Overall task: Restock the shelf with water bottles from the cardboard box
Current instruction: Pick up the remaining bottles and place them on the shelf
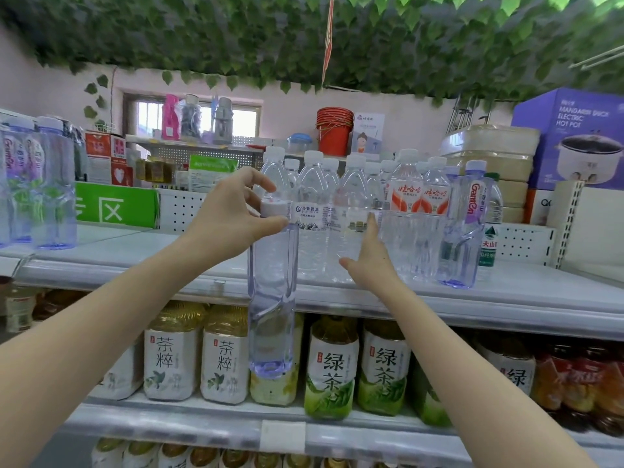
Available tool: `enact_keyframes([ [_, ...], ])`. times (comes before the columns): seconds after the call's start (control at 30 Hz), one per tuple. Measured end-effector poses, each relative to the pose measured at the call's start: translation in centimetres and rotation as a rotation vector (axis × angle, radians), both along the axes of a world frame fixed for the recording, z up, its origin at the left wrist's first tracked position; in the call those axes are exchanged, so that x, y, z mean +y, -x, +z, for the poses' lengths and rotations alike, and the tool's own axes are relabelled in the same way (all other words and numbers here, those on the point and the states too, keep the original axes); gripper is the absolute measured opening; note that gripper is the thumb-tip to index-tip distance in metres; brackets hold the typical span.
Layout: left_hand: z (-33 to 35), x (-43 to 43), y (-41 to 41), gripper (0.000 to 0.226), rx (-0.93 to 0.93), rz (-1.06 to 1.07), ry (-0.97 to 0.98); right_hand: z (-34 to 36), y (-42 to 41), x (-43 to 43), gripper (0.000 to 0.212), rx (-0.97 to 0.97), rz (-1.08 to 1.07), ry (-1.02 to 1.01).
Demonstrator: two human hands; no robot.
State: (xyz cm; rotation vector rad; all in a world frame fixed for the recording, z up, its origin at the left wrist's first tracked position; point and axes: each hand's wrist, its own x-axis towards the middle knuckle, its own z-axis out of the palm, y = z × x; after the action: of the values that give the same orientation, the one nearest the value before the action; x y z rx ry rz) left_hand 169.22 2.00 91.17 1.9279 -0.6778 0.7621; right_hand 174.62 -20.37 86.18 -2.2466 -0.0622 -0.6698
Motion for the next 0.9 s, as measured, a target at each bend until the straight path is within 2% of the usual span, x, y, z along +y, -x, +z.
enact_keyframes([
  [0.1,-0.2,0.1,-0.1,0.039,0.000,-0.001,0.010,0.0,-0.5,0.7,0.109,0.021,-0.114,0.084],
  [0.2,-0.4,0.1,-0.3,0.039,0.002,-0.001,0.007,-0.6,-0.9,1.6,0.121,-0.051,-0.247,0.133],
  [0.3,-0.5,0.1,-0.4,0.039,0.008,-0.001,0.005,-0.7,-0.9,1.5,0.117,-0.080,-0.163,0.035],
  [0.47,-0.5,0.0,-0.6,0.041,-0.001,0.011,-0.002,-0.1,-0.3,0.4,0.105,0.030,-0.047,-0.031],
  [0.6,-0.6,-0.2,-0.8,0.041,-0.002,0.008,-0.001,-0.4,-0.3,1.3,0.111,0.013,-0.082,-0.039],
  [0.77,-0.8,-0.2,-1.0,0.040,0.004,0.002,0.014,-0.8,-0.4,1.3,0.103,-0.056,-0.097,-0.097],
  [0.9,-1.0,-0.1,-1.0,0.039,0.011,-0.008,0.016,-0.9,-0.6,1.4,0.103,-0.071,-0.224,-0.005],
])
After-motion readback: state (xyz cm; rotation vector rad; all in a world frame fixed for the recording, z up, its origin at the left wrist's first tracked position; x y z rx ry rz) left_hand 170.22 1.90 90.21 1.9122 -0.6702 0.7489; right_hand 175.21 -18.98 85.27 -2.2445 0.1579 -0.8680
